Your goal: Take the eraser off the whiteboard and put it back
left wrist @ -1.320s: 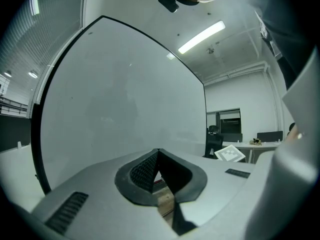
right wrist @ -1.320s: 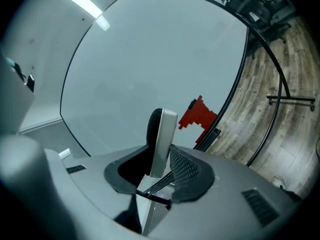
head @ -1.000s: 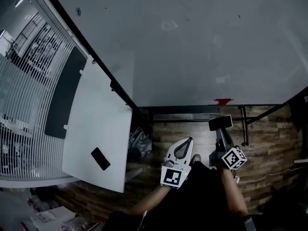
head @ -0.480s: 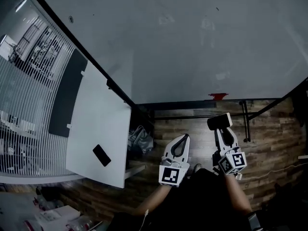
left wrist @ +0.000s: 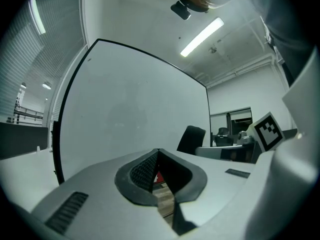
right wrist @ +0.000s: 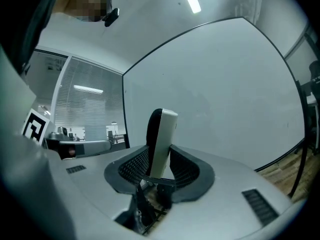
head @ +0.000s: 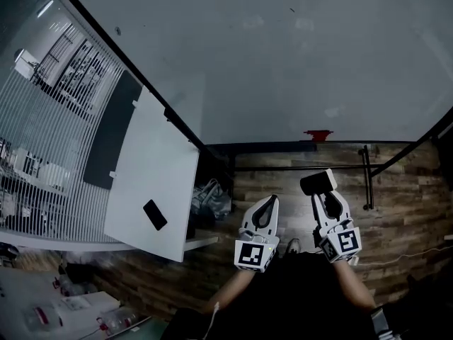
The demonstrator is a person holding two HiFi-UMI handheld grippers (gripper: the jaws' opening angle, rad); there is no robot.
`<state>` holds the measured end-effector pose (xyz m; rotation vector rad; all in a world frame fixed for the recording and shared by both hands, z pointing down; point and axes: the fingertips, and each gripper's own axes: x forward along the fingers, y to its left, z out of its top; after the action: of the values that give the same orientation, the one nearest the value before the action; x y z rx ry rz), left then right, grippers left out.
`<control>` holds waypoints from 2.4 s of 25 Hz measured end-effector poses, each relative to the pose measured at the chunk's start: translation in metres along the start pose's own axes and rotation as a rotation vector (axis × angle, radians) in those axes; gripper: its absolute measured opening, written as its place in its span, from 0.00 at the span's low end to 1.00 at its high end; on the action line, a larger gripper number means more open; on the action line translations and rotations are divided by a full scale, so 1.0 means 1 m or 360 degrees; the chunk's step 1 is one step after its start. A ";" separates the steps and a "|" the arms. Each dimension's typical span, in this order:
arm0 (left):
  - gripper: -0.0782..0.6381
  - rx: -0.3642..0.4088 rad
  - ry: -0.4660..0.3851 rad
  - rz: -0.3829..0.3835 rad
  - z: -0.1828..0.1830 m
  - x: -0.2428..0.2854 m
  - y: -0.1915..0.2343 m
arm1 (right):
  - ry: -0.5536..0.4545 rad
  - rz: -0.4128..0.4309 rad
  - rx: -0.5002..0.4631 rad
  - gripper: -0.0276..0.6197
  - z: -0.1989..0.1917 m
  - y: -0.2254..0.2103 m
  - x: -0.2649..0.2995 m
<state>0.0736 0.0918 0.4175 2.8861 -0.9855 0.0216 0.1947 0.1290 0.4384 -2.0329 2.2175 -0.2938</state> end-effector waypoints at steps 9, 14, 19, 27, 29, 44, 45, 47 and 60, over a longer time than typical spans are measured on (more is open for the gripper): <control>0.12 0.0018 0.0037 0.0066 -0.011 -0.017 -0.012 | -0.0002 0.0130 0.0033 0.26 -0.001 0.033 -0.018; 0.12 0.0002 0.0018 0.0106 -0.008 -0.022 -0.011 | -0.0025 0.0146 0.0019 0.26 0.003 0.034 -0.023; 0.12 0.0036 0.0040 0.0124 -0.012 -0.023 -0.014 | -0.0008 0.0148 0.0026 0.26 -0.002 0.032 -0.027; 0.12 0.0034 -0.0008 0.0172 -0.005 -0.026 -0.011 | -0.0015 0.0169 0.0040 0.26 -0.001 0.030 -0.027; 0.12 0.0034 -0.0011 0.0189 -0.003 -0.027 -0.011 | -0.0013 0.0180 0.0053 0.26 -0.001 0.031 -0.027; 0.12 0.0056 0.0057 0.0431 -0.006 -0.057 -0.003 | 0.0072 0.0358 0.0220 0.26 -0.021 0.039 -0.021; 0.12 0.0059 0.0060 0.0445 -0.007 -0.059 0.000 | 0.0060 0.0374 0.0245 0.26 -0.020 0.042 -0.017; 0.12 0.0062 0.0067 0.0466 -0.009 -0.064 0.006 | 0.0046 0.0405 0.0298 0.26 -0.020 0.050 -0.009; 0.12 -0.0006 0.0039 0.0477 -0.010 -0.071 0.085 | 0.0150 0.0380 0.0339 0.26 -0.046 0.091 0.058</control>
<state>-0.0349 0.0691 0.4315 2.6992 -1.3997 0.0758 0.0907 0.0814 0.4655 -1.6610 2.3387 -0.5825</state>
